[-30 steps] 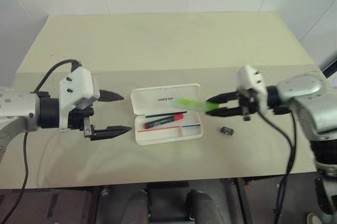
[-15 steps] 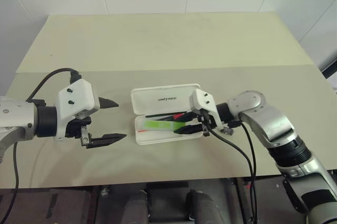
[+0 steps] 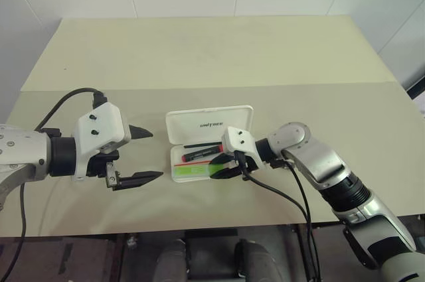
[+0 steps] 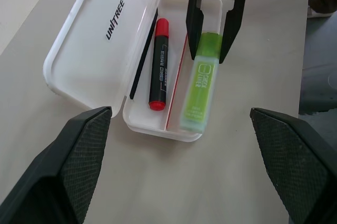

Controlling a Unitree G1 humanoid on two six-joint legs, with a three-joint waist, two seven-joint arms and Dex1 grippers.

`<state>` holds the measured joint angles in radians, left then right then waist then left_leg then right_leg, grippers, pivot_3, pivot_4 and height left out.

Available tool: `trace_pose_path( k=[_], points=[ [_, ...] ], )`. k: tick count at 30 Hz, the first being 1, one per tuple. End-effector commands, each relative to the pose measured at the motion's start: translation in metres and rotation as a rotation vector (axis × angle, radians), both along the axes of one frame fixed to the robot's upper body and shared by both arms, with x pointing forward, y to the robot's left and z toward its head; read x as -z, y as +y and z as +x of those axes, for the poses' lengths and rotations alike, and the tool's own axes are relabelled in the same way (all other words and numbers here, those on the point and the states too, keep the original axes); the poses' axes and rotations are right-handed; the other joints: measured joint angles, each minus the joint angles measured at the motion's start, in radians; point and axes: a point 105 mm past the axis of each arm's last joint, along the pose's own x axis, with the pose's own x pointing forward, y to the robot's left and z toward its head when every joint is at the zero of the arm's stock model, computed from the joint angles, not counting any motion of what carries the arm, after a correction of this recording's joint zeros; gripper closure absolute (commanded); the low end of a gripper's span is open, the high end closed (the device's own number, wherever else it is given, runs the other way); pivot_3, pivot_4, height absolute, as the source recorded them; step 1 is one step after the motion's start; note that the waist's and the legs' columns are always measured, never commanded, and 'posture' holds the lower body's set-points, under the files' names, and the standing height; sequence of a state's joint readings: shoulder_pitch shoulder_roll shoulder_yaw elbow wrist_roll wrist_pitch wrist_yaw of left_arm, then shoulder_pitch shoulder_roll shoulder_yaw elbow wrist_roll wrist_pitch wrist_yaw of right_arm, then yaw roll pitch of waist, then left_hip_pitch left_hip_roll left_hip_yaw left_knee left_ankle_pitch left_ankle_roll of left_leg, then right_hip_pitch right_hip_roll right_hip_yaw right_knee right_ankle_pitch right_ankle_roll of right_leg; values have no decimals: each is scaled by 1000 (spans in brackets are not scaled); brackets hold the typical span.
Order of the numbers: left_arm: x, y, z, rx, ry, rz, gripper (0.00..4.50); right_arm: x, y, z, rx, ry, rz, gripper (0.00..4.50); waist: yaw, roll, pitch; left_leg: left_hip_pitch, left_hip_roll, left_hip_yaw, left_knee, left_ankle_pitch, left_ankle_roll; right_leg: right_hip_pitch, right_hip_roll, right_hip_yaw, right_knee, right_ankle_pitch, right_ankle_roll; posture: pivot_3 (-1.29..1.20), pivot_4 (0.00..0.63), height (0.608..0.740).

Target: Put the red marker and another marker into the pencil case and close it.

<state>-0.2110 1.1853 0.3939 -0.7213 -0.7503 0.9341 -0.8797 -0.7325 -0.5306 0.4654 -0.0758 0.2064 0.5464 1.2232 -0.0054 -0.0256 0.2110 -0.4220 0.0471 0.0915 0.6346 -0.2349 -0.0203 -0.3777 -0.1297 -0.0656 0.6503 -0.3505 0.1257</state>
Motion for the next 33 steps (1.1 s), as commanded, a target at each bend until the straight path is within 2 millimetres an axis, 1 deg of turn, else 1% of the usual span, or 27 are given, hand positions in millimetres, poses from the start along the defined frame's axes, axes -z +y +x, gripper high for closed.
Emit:
trace_pose_path(
  k=[1,5,6,8,9,12,14,16,18,20,22,25,27,33],
  points=[
    [-10,-2,-1,11,-45,0,0,-11,2,1,-21,-40,19,1697,0,0,0,0,0,0,0,0,0,0,0,0,0,0,0,0,150,740],
    [-10,-5,1,27,-48,-5,0,-11,-3,0,-16,-43,11,268,0,0,0,0,0,0,0,0,0,0,0,0,0,0,0,0,150,740],
    [-10,-5,2,31,-48,-6,0,-11,-4,0,-14,-44,9,23,0,0,0,0,0,0,0,0,0,0,0,0,0,0,0,0,150,740],
    [-12,-8,2,57,-54,-15,0,-14,-12,0,-4,-50,5,23,0,0,0,0,0,0,0,0,0,0,0,0,0,0,0,0,150,740],
    [-13,-10,2,76,-58,-23,0,-16,-19,-2,-3,-48,0,23,2,0,0,0,0,0,0,0,0,0,0,0,0,0,0,0,150,740],
    [-15,-22,2,155,-60,-51,0,-29,-54,-23,-38,0,8,23,20,0,0,-1,0,0,0,0,1,0,0,-1,-2,0,0,0,150,740],
    [-14,-26,3,176,-56,-57,0,-37,-69,-29,-23,11,16,23,20,-1,-1,-1,0,0,1,-2,1,1,0,-1,-4,0,0,0,150,740],
    [-11,-29,6,191,-49,-62,0,-45,-92,-26,69,-13,9,23,16,-1,-1,-1,0,0,2,-2,1,1,0,0,-5,0,0,0,150,740],
    [-8,-33,9,216,-43,-72,0,-50,-126,-12,242,-52,-27,23,12,-1,-1,0,0,1,2,-2,1,1,1,0,-4,0,0,0,150,740],
    [-7,-37,11,239,-40,-79,0,-45,-152,-1,369,-83,-87,23,10,-2,-1,0,0,1,3,-2,1,1,1,0,-5,0,0,0,150,740],
    [-7,-40,13,257,-39,-81,0,-36,-169,8,446,-103,-141,23,4,-2,-1,0,0,2,3,-2,1,1,0,1,-5,0,0,0,150,740],
    [-7,-42,17,275,-44,-79,0,-26,-183,16,499,-98,-173,23,1,-1,-1,1,0,2,3,-2,1,0,1,2,-4,0,0,0,150,740],
    [-8,-42,19,280,-47,-77,0,-19,-189,20,516,-88,-189,23,2,-1,-1,1,0,2,3,-2,1,0,1,2,-4,0,0,0,150,740],
    [-9,-39,17,269,-50,-70,0,-4,-191,20,509,-51,-198,23,3,-1,-1,0,0,2,4,-2,1,0,1,2,-4,0,0,0,150,740]
  ],
)
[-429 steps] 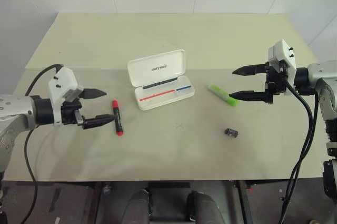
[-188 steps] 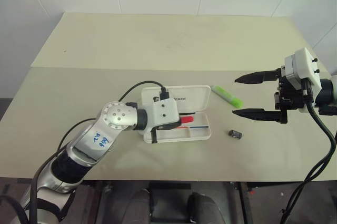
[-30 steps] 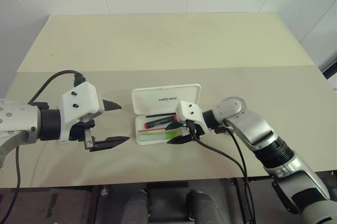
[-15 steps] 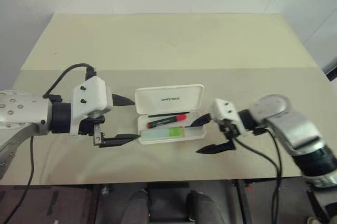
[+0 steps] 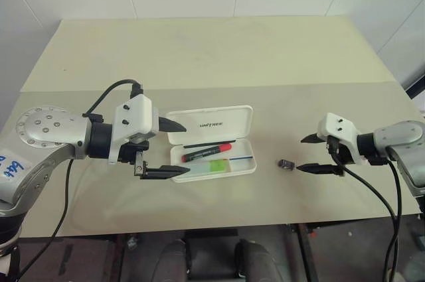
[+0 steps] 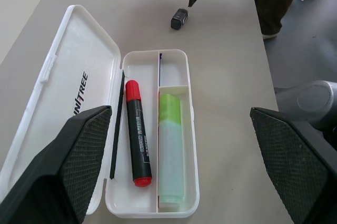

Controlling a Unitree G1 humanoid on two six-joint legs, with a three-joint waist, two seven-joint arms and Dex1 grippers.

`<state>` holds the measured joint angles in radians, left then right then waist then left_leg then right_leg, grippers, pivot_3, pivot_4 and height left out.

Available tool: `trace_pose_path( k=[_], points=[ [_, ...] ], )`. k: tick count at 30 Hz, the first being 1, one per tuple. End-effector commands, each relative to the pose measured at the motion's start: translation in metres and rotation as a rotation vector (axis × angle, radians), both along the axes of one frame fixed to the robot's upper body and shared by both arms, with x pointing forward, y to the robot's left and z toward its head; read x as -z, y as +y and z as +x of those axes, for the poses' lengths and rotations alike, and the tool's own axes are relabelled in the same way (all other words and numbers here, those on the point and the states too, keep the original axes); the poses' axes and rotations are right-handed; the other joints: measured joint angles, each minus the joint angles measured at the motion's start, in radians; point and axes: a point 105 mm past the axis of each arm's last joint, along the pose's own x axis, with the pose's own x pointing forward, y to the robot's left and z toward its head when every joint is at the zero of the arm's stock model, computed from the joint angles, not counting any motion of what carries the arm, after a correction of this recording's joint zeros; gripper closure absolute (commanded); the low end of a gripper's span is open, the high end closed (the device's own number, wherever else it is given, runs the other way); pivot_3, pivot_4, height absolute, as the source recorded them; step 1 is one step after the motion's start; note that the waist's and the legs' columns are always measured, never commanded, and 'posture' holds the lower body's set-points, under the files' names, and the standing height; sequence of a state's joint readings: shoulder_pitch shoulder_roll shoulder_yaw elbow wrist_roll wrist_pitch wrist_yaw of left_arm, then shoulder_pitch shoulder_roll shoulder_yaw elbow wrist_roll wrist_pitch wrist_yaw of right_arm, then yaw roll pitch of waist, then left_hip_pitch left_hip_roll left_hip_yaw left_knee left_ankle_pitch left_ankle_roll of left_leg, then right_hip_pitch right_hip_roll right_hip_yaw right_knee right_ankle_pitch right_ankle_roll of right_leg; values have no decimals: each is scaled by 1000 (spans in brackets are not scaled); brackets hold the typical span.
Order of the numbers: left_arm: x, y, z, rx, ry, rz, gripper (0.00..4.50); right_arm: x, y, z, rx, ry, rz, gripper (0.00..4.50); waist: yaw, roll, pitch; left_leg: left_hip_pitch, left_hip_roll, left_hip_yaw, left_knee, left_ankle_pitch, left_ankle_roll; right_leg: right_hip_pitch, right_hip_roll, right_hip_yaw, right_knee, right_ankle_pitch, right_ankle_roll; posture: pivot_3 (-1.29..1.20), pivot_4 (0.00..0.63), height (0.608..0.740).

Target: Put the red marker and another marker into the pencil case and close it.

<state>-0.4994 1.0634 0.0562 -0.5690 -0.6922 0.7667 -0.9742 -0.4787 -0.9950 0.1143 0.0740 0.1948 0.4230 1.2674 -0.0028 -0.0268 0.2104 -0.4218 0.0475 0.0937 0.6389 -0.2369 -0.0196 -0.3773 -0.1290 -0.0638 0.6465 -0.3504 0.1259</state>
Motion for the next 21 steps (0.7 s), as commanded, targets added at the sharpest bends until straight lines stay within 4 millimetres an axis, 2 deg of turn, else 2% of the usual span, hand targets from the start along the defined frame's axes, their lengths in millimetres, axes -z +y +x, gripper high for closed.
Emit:
trace_pose_path(
  k=[1,6,13,16,21],
  points=[
    [-7,3,-1,-8,-42,6,0,0,3,-1,-23,-9,1,23,0,0,0,0,0,0,0,0,0,0,0,0,0,0,0,0,150,740],
    [-7,6,-3,-29,-41,8,0,-8,16,-7,-68,-10,66,23,0,0,0,0,0,0,0,0,0,0,0,0,0,0,0,0,150,740],
    [-6,7,-3,-48,-45,7,0,10,20,1,-16,-5,37,23,2,0,0,0,0,0,1,0,0,0,0,0,0,0,0,0,150,740],
    [-6,8,-3,-57,-46,9,0,14,22,-1,-25,1,32,667,2,0,0,0,0,0,1,0,0,0,0,0,0,0,0,0,150,740],
    [-7,10,-3,-64,-49,9,0,13,23,-2,-34,1,32,2427,1,0,0,0,0,0,1,0,0,0,0,0,1,0,0,0,150,740]
  ],
)
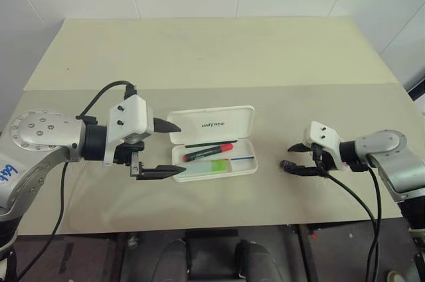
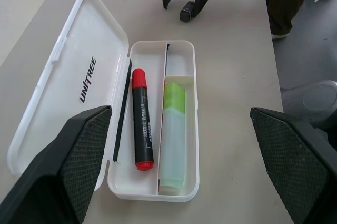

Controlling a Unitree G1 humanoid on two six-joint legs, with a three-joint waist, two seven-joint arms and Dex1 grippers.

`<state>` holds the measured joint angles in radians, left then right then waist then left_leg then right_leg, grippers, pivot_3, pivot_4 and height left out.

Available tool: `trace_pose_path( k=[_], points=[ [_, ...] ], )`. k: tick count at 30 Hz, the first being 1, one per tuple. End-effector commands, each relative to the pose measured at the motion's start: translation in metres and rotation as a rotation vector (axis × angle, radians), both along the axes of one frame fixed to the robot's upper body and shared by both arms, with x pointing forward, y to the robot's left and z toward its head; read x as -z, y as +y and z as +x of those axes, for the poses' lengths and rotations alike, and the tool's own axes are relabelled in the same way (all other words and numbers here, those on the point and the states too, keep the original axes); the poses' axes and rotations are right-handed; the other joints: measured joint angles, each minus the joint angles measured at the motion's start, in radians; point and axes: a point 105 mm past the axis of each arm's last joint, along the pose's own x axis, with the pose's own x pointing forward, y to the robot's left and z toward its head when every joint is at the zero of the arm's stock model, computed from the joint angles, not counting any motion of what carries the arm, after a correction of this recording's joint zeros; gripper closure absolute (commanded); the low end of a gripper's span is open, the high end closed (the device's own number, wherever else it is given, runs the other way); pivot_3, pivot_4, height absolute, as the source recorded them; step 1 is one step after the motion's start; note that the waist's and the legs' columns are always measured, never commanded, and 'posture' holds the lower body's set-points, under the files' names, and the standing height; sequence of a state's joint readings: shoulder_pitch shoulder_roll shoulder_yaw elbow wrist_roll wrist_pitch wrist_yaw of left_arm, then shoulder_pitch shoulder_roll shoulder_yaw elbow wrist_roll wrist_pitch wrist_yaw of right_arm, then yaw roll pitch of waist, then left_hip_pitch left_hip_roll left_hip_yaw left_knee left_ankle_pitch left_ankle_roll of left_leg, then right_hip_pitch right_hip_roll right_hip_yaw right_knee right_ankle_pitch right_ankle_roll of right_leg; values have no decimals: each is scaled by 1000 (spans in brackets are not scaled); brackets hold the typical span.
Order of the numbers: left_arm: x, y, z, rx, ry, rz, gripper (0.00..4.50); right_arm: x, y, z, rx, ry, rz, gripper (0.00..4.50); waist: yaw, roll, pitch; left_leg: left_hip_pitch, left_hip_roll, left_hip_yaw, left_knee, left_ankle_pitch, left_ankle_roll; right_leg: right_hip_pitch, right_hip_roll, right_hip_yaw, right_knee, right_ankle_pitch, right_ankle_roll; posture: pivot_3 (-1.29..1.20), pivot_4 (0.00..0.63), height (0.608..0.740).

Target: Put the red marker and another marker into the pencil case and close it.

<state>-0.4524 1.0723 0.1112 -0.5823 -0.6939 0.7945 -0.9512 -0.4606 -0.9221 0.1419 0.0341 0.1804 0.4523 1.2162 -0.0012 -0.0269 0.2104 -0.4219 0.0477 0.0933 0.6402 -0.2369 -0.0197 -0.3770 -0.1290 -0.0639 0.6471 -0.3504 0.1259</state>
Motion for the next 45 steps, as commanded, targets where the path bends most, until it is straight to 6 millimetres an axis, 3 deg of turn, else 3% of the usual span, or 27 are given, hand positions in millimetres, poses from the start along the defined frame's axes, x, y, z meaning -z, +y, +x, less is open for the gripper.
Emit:
trace_pose_path(
  k=[1,5,9,12,16,20,30,41,43,45],
  points=[
    [-8,1,-4,-2,-51,16,0,-3,2,-3,-25,-11,-5,2833,0,0,0,0,0,0,0,0,0,0,0,0,0,0,0,0,150,740],
    [-9,2,-3,-4,-58,17,0,-21,10,-9,-96,-28,38,4116,0,0,0,0,0,0,0,0,0,0,0,0,0,0,0,0,150,740],
    [-10,3,-3,-8,-58,21,0,-56,41,-33,-298,-51,137,4131,-2,0,0,0,0,0,0,0,0,0,0,0,0,0,0,0,150,740],
    [-9,3,-3,-9,-56,22,0,-62,59,-39,-373,-68,130,4131,-2,0,0,0,1,0,0,0,0,0,0,0,0,0,0,0,150,740],
    [-7,3,-3,-12,-49,24,0,-63,90,-31,-432,-102,139,4131,-3,0,0,0,1,0,1,0,0,0,0,0,0,0,0,0,150,740],
    [-7,2,-5,-11,-47,22,0,-46,101,-18,-456,-111,75,4131,2,0,0,-1,0,0,1,-1,0,0,0,0,0,0,0,0,150,740],
    [-7,5,-10,-47,-47,22,0,-37,106,-11,-491,-104,52,4131,-3,0,0,-1,1,0,4,-2,1,0,1,0,1,0,0,0,150,740],
    [-8,4,-9,-53,-53,17,0,-38,105,-14,-499,-82,70,229,-2,0,0,-1,1,0,5,-2,1,0,1,0,6,0,0,0,150,740],
    [-10,3,-8,-43,-67,7,0,-40,97,-15,-477,-78,75,31,-1,0,0,-1,1,0,5,-2,1,0,1,0,6,0,0,0,150,740],
    [-25,0,-4,-34,-129,-58,0,-46,84,-19,-443,-72,106,31,5,0,0,-1,1,0,5,-2,1,0,1,0,6,0,0,0,150,740]
  ],
)
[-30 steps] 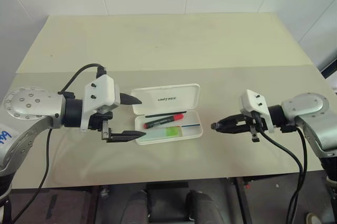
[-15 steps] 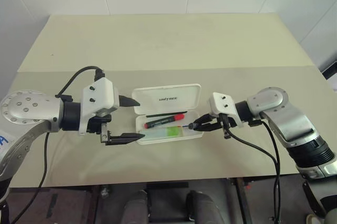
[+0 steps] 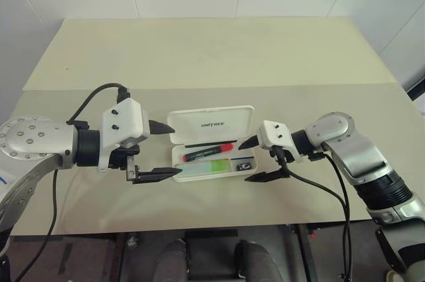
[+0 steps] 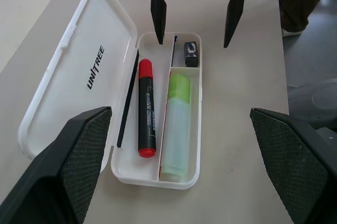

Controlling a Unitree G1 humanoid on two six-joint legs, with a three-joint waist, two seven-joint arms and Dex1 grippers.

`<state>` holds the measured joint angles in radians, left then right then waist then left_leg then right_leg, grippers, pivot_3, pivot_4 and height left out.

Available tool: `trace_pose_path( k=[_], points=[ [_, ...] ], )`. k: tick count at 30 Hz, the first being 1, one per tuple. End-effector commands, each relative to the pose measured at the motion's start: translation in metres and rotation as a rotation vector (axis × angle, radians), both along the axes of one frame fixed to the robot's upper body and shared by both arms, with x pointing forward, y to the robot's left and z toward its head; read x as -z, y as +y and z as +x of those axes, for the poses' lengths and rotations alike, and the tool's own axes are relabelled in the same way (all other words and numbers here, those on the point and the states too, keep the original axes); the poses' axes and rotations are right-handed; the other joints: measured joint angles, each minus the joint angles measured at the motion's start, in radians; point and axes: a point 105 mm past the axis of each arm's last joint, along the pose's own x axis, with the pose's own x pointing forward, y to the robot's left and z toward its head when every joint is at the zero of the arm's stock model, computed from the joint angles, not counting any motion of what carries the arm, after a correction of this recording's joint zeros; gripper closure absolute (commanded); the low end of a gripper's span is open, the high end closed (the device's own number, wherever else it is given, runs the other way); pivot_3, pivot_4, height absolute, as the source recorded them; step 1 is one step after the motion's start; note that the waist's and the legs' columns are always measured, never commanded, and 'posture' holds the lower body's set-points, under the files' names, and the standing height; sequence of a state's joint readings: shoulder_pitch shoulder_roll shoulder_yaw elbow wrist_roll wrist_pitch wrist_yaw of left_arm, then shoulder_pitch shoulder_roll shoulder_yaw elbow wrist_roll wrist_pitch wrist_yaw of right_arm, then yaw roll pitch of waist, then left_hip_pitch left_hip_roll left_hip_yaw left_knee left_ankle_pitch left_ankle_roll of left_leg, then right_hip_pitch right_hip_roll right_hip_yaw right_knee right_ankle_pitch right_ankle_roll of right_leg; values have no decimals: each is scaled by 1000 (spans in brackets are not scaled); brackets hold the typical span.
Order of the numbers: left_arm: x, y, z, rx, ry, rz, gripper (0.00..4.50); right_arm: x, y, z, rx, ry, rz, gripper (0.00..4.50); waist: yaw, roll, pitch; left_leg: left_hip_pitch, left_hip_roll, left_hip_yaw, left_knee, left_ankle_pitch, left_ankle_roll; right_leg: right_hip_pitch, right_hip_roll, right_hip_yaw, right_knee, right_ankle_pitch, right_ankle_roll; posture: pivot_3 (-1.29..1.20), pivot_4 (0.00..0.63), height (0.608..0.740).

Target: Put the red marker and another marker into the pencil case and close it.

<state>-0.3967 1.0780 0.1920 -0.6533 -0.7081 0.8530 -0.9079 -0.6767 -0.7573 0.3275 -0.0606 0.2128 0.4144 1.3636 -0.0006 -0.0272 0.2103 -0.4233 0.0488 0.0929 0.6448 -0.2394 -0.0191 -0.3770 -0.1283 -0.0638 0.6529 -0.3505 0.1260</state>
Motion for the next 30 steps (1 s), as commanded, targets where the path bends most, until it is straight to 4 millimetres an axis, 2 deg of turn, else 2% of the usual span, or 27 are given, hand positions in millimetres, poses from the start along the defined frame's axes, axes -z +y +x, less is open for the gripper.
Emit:
trace_pose_path(
  k=[1,3,5,9,11,13,17,21,27,30],
  points=[
    [-31,-5,3,26,-136,-89,0,-23,-21,-8,40,-18,74,31,11,0,0,-1,0,0,0,0,0,0,0,-1,0,0,0,0,150,740],
    [-41,-3,5,22,-162,-119,0,-35,-40,-16,83,17,163,31,14,0,0,-1,0,0,2,-1,1,1,0,0,0,0,0,0,150,740],
    [-43,4,8,2,-162,-107,0,-47,-63,-21,144,36,240,31,15,0,0,-1,0,0,2,-1,1,1,0,0,0,0,0,0,150,740],
    [-43,23,22,-65,-154,-87,0,-79,-109,-13,322,-37,377,31,7,0,0,1,0,1,2,-2,2,1,0,0,-2,0,0,0,150,740],
    [-45,30,31,-92,-153,-99,0,-99,-113,-15,320,-75,439,31,-1,0,0,2,0,1,2,-2,2,2,0,0,-3,0,0,0,150,740],
    [-45,35,43,-129,-164,-100,0,-116,-104,-24,258,-78,490,31,-7,0,0,2,0,1,2,-2,2,1,0,1,-3,0,0,0,150,740],
    [-59,32,72,-191,-227,-201,880,-126,-79,-39,151,-78,506,0,-1,0,0,1,1,1,2,-2,2,0,1,1,-1,0,0,0,150,740],
    [-55,31,95,-231,-240,-210,2281,-138,-66,-47,103,-113,533,0,3,0,0,0,0,1,3,-2,3,1,0,1,0,0,1,0,150,740],
    [-50,30,127,-287,-213,-282,4365,-139,-60,-51,87,-125,524,0,4,0,0,0,0,1,3,-2,3,1,0,0,1,0,1,0,150,740],
    [-39,23,132,-273,-170,-275,4469,-140,-58,-55,73,-129,519,0,3,0,0,0,0,2,3,-2,3,1,0,0,0,0,1,0,150,740]
  ],
)
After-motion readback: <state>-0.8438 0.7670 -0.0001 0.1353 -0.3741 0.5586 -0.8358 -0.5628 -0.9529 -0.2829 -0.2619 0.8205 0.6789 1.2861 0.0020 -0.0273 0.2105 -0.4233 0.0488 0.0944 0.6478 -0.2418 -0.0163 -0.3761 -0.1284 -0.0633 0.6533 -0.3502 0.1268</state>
